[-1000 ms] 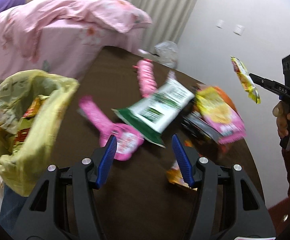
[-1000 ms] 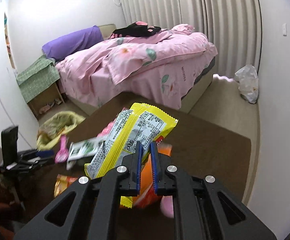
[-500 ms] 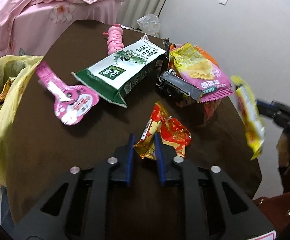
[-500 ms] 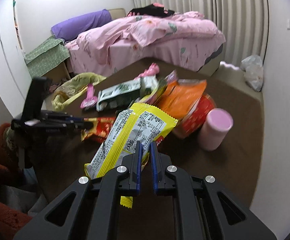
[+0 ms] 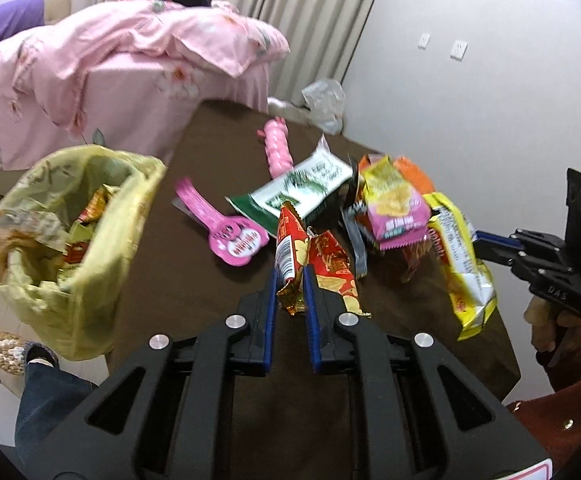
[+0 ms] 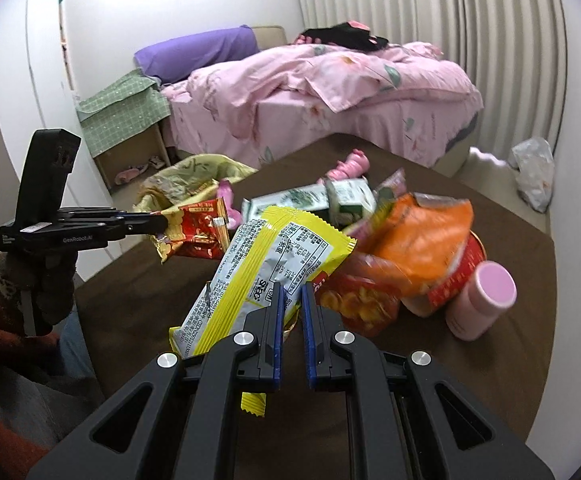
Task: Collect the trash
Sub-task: 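Grasp the red snack packet with the left tool while the right holds the yellow wrapper, then carry both wrappers over the yellow trash bag and open both tools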
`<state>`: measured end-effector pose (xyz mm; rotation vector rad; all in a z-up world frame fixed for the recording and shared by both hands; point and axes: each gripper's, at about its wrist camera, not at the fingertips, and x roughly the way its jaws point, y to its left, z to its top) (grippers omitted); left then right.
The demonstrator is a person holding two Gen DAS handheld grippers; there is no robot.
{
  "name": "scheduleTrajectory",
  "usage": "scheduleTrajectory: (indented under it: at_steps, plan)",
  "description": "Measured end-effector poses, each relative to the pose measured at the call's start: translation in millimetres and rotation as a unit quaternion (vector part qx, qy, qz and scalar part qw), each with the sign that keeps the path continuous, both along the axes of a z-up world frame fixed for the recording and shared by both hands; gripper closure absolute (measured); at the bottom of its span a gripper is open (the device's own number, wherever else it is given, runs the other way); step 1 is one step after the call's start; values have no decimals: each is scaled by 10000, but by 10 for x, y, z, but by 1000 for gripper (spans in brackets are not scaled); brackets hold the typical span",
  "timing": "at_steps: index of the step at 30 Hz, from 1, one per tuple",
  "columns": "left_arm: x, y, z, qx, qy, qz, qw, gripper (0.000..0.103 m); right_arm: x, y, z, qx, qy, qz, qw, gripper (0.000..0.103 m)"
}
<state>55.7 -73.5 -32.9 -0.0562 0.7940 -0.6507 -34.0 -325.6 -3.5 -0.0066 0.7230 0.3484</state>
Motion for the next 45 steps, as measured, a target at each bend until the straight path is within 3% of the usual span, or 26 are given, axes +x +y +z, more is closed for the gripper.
scheduleTrajectory:
  at_steps: [15,24,28,36,45]
  plan:
    - [-88,556,195,-330,-204,601,9974,91,154,380,139,-115,-135,261,9995,93]
    - [-47,1101,387,-627,-432,1419,9870,91,454,639,354,35,-403,438,9982,93]
    - [43,1373,444,-727,-452,1914,9778,91,702,885,519,27,-606,681,9958,93]
    - [290,1726,653,-633,-841,2378,9656,91,1308,1355,722,-38,-817,1022,9914,93]
    - [697,1905,421,-535,-600,2409,9672,91,2091,1925,418,-319,-422,1146,9920,93]
